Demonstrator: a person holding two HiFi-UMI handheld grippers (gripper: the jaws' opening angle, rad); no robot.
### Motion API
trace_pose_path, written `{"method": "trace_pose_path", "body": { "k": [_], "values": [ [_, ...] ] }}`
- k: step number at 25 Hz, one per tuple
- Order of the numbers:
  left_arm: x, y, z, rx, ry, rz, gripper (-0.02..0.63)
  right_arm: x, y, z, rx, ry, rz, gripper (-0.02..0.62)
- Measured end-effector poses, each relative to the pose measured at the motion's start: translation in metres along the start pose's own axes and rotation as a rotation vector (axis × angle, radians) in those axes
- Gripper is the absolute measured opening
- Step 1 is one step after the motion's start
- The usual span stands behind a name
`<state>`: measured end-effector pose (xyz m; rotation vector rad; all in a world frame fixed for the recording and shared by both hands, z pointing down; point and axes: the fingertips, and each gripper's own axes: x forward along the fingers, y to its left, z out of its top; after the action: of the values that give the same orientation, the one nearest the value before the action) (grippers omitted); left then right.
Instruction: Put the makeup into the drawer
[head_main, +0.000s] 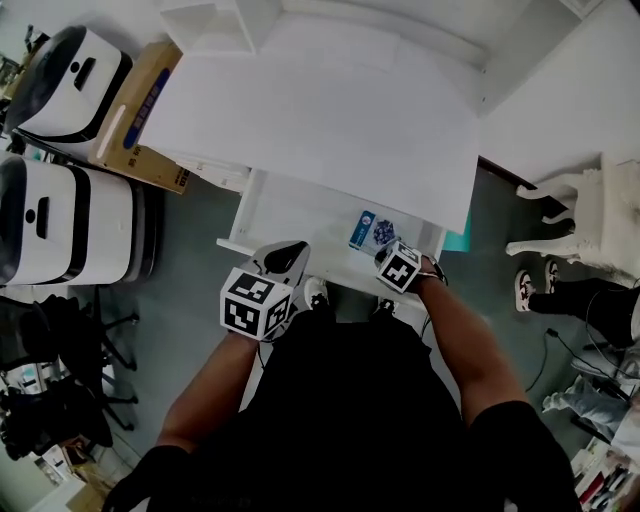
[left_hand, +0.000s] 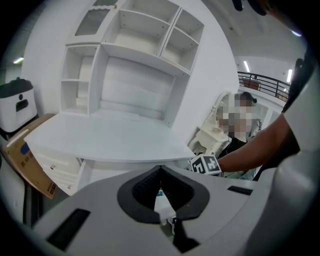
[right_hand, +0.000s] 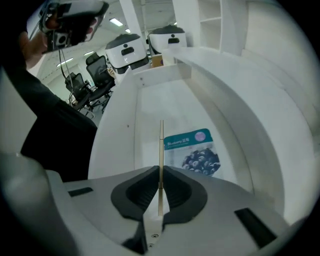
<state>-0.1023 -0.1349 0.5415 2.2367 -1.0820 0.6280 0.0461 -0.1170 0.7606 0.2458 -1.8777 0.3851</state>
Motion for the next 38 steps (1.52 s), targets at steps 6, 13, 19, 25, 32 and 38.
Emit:
{"method": "trace_pose_path", "body": {
  "k": [6, 13, 19, 25, 32, 38],
  "values": [
    [-0.010, 0.004, -0.008, -0.017, 0.005, 0.026, 0.011, 0.034, 0.013, -0.019, -0.024, 0.102, 0.047, 0.045],
    [-0.018, 0.013, -0.018, -0.035, 0.016, 0.052, 0.011, 0.051, 0.016, -0.025, -0.022, 0.118, 0.047, 0.046],
    [-0.017, 0.013, -0.017, -0.036, 0.020, 0.050, 0.011, 0.056, 0.018, -0.025, 0.003, 0.117, 0.070, 0.046],
    [-0.018, 0.015, -0.017, -0.026, 0.018, 0.030, 0.011, 0.052, 0.017, -0.023, 0.055, 0.098, 0.058, 0.046],
    [-0.013, 0.014, -0.013, 0.007, 0.009, -0.028, 0.011, 0.024, 0.004, -0.029, 0.243, 0.047, -0.020, 0.048],
    [-0.007, 0.004, -0.003, 0.072, 0.004, -0.121, 0.011, -0.053, -0.015, 0.012, 0.490, -0.315, -0.186, 0.046]
  ]
}}
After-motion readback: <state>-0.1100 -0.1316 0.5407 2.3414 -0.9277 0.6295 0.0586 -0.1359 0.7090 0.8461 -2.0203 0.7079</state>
